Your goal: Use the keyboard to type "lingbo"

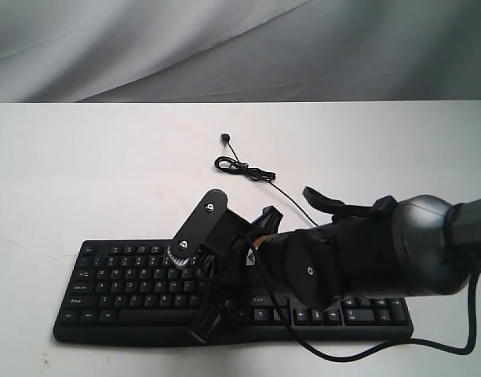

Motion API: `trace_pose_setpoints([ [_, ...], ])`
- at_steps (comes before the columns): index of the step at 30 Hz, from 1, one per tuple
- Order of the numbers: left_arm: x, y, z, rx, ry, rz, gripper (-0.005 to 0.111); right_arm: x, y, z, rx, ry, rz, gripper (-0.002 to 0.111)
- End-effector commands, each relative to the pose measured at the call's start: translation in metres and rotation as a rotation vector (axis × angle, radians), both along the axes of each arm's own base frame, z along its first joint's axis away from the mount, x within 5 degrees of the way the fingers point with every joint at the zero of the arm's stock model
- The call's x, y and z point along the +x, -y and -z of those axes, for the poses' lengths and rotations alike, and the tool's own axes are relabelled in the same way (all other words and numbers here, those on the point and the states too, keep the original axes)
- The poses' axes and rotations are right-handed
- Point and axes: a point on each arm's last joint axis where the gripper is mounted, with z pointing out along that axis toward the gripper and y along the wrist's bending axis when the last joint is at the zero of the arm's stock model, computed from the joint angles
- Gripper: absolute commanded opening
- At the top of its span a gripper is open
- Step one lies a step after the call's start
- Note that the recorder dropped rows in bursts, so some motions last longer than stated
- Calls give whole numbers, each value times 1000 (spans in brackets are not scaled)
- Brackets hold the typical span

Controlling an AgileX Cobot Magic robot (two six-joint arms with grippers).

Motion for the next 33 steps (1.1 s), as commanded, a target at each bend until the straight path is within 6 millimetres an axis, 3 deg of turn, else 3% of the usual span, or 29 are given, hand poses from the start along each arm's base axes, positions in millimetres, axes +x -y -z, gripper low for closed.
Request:
trace_pose_setpoints([
  [1,0,1,0,-5,10,8,0,0,1,7,-17,-7,-2,0],
  [24,0,1,0,-5,10,8,0,-1,2,19,-49,-33,-9,0],
  [33,0,1,0,-5,10,8,0,-2,2,-8,2,15,-19,0],
])
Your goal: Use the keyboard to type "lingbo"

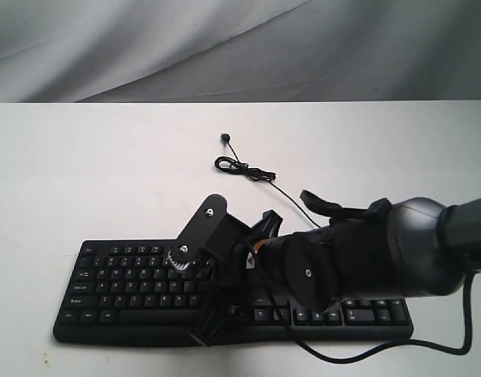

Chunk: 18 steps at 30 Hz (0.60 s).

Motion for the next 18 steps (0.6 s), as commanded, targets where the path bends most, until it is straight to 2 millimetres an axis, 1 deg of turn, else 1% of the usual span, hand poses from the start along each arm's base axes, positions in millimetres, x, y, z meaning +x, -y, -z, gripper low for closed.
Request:
trace_pose_setpoints([
  [1,0,1,0,-5,10,8,0,0,1,-15,21,36,-19,0],
  [5,0,1,0,-5,10,8,0,4,-5,-19,23,49,-39,0],
  [7,0,1,0,-5,10,8,0,10,-12,-19,27,58,-45,0],
  [10,0,1,0,-5,10,8,0,14,-18,-11,10,44,-58,0],
  [12,0,1,0,-5,10,8,0,17,-17,-7,1,39,-53,0],
  [15,0,1,0,-5,10,8,0,17,-17,-8,-4,50,-62,0],
  [18,0,1,0,-5,10,8,0,18,-17,2,-22,35,-62,0],
])
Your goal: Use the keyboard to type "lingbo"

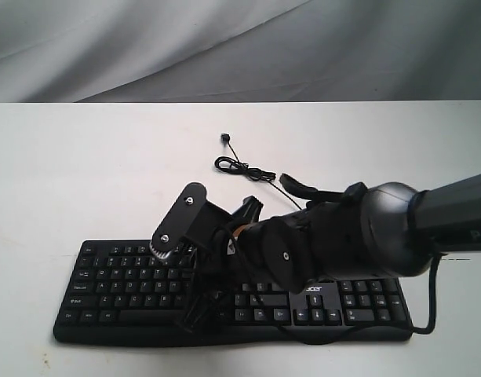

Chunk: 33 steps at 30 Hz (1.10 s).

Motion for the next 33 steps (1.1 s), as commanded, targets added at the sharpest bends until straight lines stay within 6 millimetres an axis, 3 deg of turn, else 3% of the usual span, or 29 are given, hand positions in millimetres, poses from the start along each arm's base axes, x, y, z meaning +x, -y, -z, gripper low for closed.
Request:
trace_pose_setpoints([
  [1,0,1,0,-5,10,8,0,4,1,10,-23,2,-4,0],
  [24,0,1,0,-5,10,8,0,5,1,21,-38,0,-3,0],
  [33,0,1,0,-5,10,8,0,4,1,-2,-3,28,-12,0],
])
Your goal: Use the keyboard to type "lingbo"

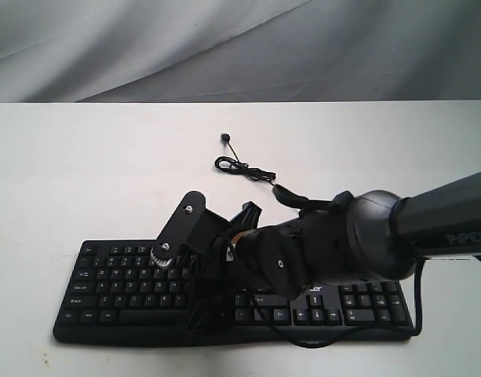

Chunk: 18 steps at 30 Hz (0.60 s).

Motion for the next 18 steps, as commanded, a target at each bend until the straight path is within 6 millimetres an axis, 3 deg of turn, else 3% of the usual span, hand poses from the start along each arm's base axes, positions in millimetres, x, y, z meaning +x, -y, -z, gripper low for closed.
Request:
trace_pose_setpoints([
  [1,0,1,0,-5,10,8,0,1,3,-18,15,15,-12,0],
  [8,0,1,0,-5,10,8,0,-14,-3,-29,11,-16,-60,0],
  [14,0,1,0,-5,10,8,0,-33,-18,-30,18,-16,-116,0],
  [18,0,1,0,-5,10,8,0,-32,-19,-25,21,-20,-105,0],
])
